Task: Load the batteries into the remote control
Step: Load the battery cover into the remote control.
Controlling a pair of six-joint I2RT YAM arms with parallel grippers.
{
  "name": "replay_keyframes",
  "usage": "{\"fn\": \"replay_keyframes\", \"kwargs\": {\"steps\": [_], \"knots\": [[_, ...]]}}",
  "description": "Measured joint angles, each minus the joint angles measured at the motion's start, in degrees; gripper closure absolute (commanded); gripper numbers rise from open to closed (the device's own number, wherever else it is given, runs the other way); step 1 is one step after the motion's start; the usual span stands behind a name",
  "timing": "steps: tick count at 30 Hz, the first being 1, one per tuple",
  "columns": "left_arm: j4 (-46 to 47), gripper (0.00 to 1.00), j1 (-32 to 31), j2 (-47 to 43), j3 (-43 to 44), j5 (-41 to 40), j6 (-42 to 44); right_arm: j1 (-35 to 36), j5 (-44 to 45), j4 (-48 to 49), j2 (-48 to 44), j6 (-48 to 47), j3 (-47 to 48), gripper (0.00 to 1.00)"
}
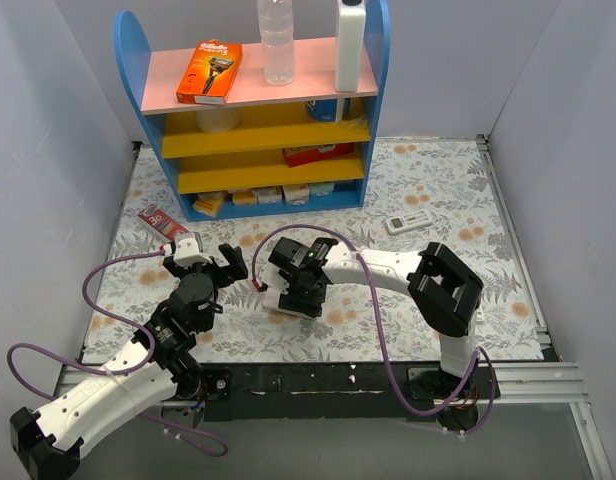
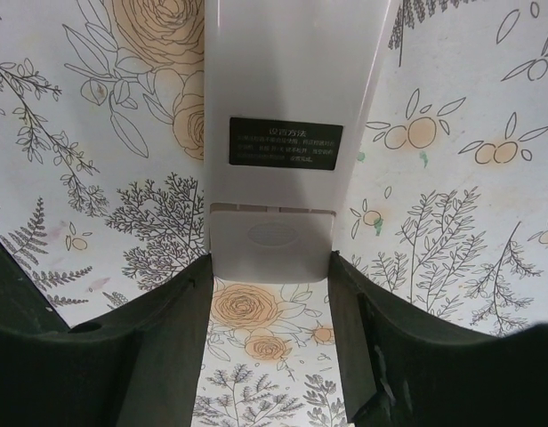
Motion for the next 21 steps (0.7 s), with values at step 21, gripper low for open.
{"fn": "replay_keyframes", "kwargs": {"steps": [21], "knots": [[0.0, 0.02, 0.0, -0.07, 0.0, 0.02, -0.17, 0.02, -1.6, -0.42, 0.09, 1.46, 0.22, 0.29]]}}
